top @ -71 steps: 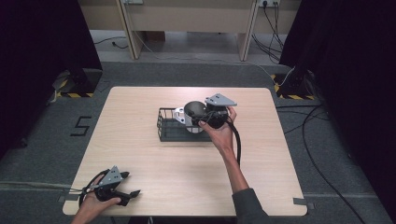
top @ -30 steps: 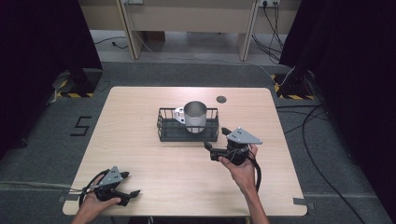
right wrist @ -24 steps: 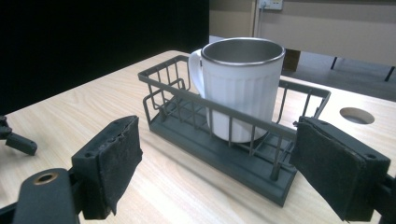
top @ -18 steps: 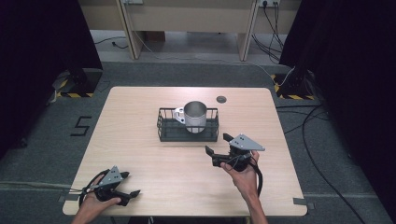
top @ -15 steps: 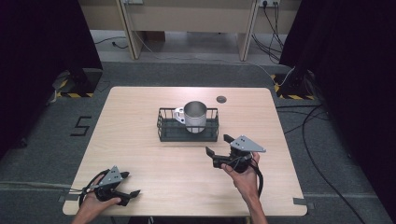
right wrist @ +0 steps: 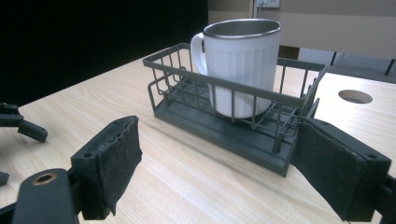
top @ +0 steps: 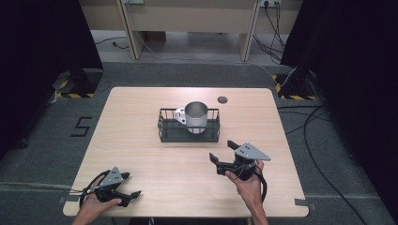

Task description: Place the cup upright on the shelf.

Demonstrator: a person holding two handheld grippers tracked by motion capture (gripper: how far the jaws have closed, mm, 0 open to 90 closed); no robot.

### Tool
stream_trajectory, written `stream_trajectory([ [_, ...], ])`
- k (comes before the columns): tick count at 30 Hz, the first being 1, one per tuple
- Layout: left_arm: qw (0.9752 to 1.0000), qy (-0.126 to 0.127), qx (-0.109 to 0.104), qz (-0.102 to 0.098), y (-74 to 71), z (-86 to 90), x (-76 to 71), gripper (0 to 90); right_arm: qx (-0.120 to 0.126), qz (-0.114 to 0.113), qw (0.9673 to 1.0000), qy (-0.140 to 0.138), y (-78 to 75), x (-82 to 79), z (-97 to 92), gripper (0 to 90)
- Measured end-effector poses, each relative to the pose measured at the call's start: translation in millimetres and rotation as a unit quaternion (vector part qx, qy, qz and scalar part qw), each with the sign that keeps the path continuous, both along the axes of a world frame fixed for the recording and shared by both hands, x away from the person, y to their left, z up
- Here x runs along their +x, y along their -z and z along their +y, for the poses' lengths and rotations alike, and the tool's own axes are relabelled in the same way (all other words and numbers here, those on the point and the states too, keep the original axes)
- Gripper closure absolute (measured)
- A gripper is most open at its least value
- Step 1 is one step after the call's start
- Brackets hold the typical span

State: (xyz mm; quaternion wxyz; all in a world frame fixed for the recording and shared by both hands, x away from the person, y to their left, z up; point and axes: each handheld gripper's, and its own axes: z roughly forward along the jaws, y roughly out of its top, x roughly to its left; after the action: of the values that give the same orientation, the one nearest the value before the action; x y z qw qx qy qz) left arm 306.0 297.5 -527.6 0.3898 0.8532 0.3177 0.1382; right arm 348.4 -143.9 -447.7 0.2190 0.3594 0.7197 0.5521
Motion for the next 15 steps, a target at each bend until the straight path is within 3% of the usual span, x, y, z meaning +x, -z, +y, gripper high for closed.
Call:
stream_trajectory([
  [11,1.0,0.0,-0.001,-0.001,0.1,-0.1,-0.1,13.4,-0.005,-0.001,1.0,0.001,10.3,-12.7,3.6,15.6],
  [15,1.0,0.0,0.0,0.0,0.0,0.0,-0.1,13.5,-0.012,0.009,0.9999,-0.002,16.9,-18.1,4.5,15.5],
])
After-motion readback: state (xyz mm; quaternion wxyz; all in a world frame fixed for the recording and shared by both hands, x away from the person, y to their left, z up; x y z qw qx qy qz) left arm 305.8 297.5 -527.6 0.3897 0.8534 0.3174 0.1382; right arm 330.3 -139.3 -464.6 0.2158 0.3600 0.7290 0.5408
